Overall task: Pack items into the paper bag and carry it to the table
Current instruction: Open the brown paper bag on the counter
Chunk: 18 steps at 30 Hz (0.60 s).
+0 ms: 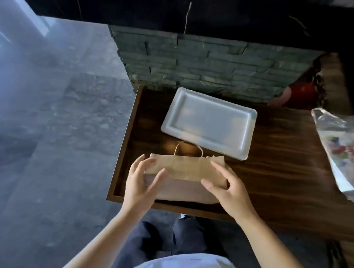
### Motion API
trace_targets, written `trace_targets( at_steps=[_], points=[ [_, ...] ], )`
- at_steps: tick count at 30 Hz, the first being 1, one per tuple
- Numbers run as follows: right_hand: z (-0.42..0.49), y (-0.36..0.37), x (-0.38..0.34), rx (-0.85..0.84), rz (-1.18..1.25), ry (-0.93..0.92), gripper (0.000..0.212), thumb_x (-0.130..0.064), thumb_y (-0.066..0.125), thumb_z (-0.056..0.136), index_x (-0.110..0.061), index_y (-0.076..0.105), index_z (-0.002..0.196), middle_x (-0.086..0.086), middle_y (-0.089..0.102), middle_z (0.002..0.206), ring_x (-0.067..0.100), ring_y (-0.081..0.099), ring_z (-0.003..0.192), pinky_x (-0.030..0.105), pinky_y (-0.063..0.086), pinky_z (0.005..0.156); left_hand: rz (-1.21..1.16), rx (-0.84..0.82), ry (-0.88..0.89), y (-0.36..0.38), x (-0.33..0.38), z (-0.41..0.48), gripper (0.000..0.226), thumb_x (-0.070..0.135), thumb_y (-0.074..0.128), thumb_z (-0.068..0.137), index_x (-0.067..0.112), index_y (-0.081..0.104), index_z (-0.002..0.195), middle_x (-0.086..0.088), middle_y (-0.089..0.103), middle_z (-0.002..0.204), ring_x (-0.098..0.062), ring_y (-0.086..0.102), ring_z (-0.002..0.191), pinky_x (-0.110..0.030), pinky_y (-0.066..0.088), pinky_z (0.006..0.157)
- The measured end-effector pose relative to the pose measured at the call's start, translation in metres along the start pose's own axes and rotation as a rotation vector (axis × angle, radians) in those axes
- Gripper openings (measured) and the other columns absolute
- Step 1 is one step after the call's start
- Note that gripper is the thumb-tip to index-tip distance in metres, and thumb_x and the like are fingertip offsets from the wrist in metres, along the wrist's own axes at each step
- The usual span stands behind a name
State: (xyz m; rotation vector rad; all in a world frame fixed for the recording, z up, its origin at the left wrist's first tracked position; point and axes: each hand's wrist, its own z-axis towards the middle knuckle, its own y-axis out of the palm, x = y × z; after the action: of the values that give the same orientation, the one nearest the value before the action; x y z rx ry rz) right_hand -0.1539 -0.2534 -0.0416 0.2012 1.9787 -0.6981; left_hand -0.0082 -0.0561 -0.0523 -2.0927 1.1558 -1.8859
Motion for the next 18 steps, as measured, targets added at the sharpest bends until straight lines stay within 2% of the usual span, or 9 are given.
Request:
trace_targets(
  at_steps=[2, 4, 6, 8, 10, 12, 14, 16, 18],
  points=[
    [0.006, -0.008, -0.004, 0.025, 0.067, 0.002, 0.063, -0.034, 0.072, 0.087, -0.039, 0.046, 0.144, -0.03, 0.047, 0.141, -0.02, 0.04, 0.127, 0.003, 0.036, 0.099, -0.165, -0.032, -0.157, 0.006, 0.008, 0.003, 0.051, 0.048, 0.067, 0.084, 0.038, 0.051, 0.131, 0.009, 0.056, 0.134, -0.008, 0.058, 0.115, -0.029, 0.054, 0.091],
    [0.012, -0.016, -0.007, 0.067, 0.077, 0.018, 0.073, -0.026, 0.072, 0.089, -0.038, 0.034, 0.15, -0.038, 0.04, 0.136, -0.034, 0.036, 0.115, -0.005, 0.034, 0.091, -0.268, -0.049, -0.24, 0.008, 0.016, 0.011, 0.063, 0.035, 0.072, 0.084, 0.036, 0.044, 0.139, 0.008, 0.06, 0.127, -0.011, 0.064, 0.105, -0.026, 0.056, 0.081],
    [0.018, -0.021, -0.011, 0.116, 0.054, 0.027, 0.07, -0.015, 0.072, 0.088, -0.033, 0.04, 0.148, -0.032, 0.047, 0.133, -0.026, 0.046, 0.115, 0.001, 0.041, 0.091, -0.269, -0.059, -0.232, 0.007, 0.021, 0.023, 0.067, 0.023, 0.074, 0.083, 0.032, 0.043, 0.142, 0.008, 0.06, 0.125, -0.011, 0.066, 0.099, -0.025, 0.058, 0.076],
    [0.02, -0.021, -0.015, 0.198, 0.016, 0.002, 0.056, -0.009, 0.071, 0.088, -0.026, 0.056, 0.138, -0.013, 0.059, 0.134, 0.0, 0.057, 0.12, 0.024, 0.051, 0.099, -0.246, -0.089, -0.18, 0.004, 0.026, 0.036, 0.059, 0.015, 0.073, 0.083, 0.028, 0.052, 0.136, 0.004, 0.064, 0.121, -0.01, 0.066, 0.094, -0.022, 0.056, 0.069],
    [0.016, -0.016, -0.019, 0.29, -0.003, -0.041, 0.044, -0.003, 0.071, 0.087, -0.024, 0.065, 0.126, -0.006, 0.062, 0.128, 0.006, 0.058, 0.117, 0.034, 0.052, 0.101, -0.223, -0.104, -0.125, 0.001, 0.034, 0.048, 0.043, 0.012, 0.072, 0.084, 0.022, 0.061, 0.124, -0.001, 0.064, 0.122, -0.013, 0.066, 0.095, -0.026, 0.057, 0.069],
    [0.008, -0.008, -0.026, 0.377, 0.044, -0.042, 0.04, -0.001, 0.07, 0.087, -0.026, 0.069, 0.118, -0.006, 0.066, 0.121, 0.004, 0.06, 0.113, 0.033, 0.051, 0.101, -0.174, -0.087, -0.039, -0.003, 0.045, 0.055, 0.033, 0.013, 0.075, 0.082, 0.017, 0.066, 0.113, -0.002, 0.059, 0.125, -0.021, 0.063, 0.104, -0.038, 0.061, 0.078],
    [0.001, -0.006, -0.035, 0.447, 0.089, -0.052, 0.035, -0.003, 0.07, 0.088, -0.031, 0.072, 0.109, -0.012, 0.071, 0.109, 0.001, 0.064, 0.106, 0.028, 0.053, 0.096, -0.089, -0.058, 0.108, -0.01, 0.057, 0.059, 0.024, 0.012, 0.077, 0.08, 0.017, 0.071, 0.103, 0.003, 0.059, 0.125, -0.023, 0.057, 0.113, -0.043, 0.059, 0.083],
    [-0.005, -0.01, -0.043, 0.485, 0.076, -0.088, 0.03, -0.005, 0.069, 0.089, -0.034, 0.073, 0.096, -0.02, 0.074, 0.094, -0.006, 0.066, 0.098, 0.02, 0.055, 0.088, -0.016, -0.077, 0.258, -0.021, 0.067, 0.06, 0.014, 0.011, 0.074, 0.081, 0.022, 0.072, 0.089, 0.016, 0.064, 0.113, -0.014, 0.056, 0.11, -0.037, 0.056, 0.087],
    [-0.011, -0.022, -0.051, 0.456, 0.019, -0.176, 0.026, -0.004, 0.067, 0.09, -0.029, 0.074, 0.091, -0.017, 0.075, 0.089, -0.005, 0.066, 0.095, 0.017, 0.055, 0.082, 0.026, -0.127, 0.397, -0.032, 0.075, 0.059, 0.019, 0.004, 0.068, 0.083, 0.023, 0.072, 0.081, 0.02, 0.068, 0.104, -0.005, 0.06, 0.102, -0.03, 0.056, 0.085]
  ],
)
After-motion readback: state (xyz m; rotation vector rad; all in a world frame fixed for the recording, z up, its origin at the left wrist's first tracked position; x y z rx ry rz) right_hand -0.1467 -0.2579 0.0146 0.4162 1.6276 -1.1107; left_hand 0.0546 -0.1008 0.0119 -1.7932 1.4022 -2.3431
